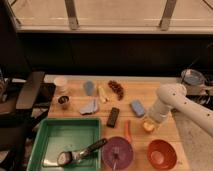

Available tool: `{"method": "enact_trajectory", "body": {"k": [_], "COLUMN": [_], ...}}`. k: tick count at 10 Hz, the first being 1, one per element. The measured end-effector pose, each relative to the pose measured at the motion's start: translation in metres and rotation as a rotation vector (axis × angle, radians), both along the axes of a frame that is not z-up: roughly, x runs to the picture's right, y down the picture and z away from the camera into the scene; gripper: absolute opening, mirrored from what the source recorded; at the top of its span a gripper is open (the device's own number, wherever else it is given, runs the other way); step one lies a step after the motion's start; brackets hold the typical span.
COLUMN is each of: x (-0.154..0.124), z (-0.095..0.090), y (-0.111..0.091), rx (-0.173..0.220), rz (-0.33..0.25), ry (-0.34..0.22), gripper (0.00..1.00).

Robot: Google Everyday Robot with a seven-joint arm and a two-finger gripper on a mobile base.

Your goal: Place apple in table surface

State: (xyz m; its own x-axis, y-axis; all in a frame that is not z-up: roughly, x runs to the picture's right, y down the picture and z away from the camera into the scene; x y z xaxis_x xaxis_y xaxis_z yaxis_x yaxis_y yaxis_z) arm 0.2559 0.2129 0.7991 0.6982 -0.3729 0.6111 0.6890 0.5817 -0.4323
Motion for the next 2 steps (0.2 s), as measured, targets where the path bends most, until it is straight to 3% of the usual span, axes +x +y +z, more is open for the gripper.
{"method": "enact_trajectory", "body": {"k": [2], "x": [-0.0005], "z": [0.0001], "y": [-0.0003], "rx": [0.000], "rz": [-0.001], "ry": [-0.001], "gripper": [0.74]}}
